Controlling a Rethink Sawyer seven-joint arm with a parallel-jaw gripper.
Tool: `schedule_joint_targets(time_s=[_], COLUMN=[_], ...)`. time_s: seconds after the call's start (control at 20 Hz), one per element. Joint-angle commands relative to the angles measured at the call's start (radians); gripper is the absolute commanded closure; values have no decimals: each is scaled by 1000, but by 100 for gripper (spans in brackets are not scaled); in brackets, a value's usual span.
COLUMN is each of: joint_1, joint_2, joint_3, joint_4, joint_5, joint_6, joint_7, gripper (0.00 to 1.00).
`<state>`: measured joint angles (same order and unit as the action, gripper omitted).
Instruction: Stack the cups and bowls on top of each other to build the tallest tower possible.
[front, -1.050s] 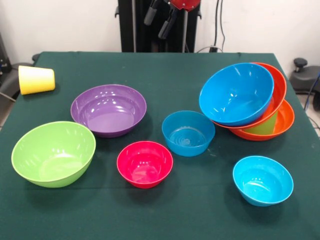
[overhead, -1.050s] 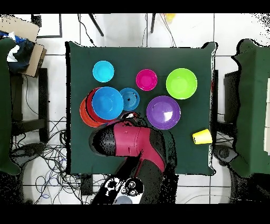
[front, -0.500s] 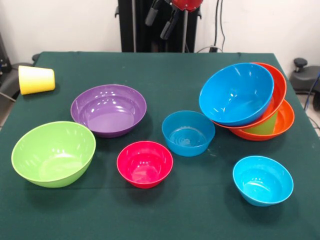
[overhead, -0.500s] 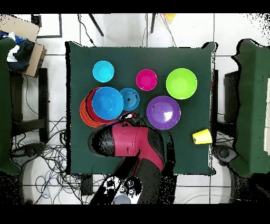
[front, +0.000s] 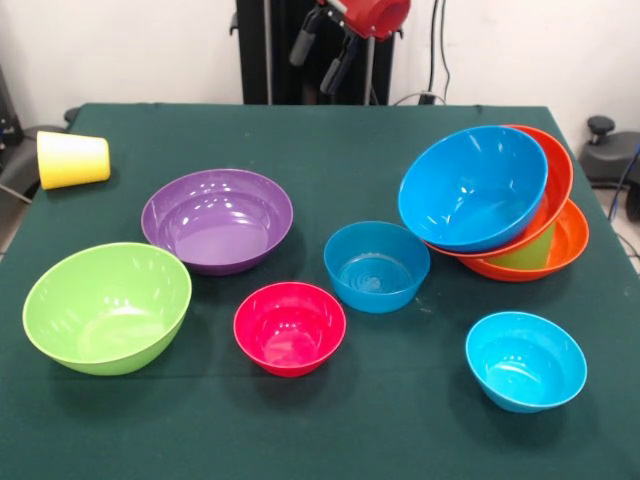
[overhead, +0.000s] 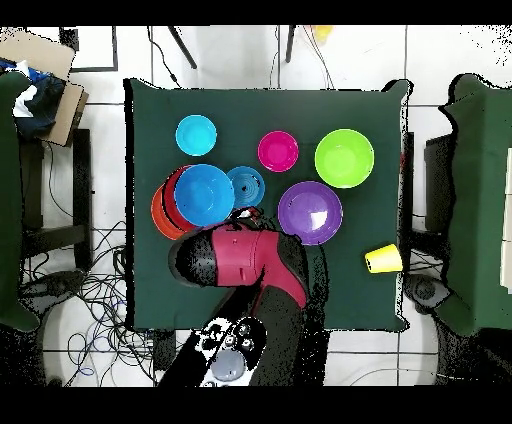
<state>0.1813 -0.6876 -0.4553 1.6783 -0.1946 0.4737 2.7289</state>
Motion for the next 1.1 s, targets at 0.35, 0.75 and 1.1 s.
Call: schedule_joint_targets(time_s=[0.35,0.75,1.1], joint_1=[24,41,46], joint_2=[117,135,144], joint_3=[89,71,65], joint_4=[-162,-178,-177], joint_5=[-51,-45,-39], joint_6=[39,39,25], joint_7=[-39,-18,-5], gripper=[0,0,0])
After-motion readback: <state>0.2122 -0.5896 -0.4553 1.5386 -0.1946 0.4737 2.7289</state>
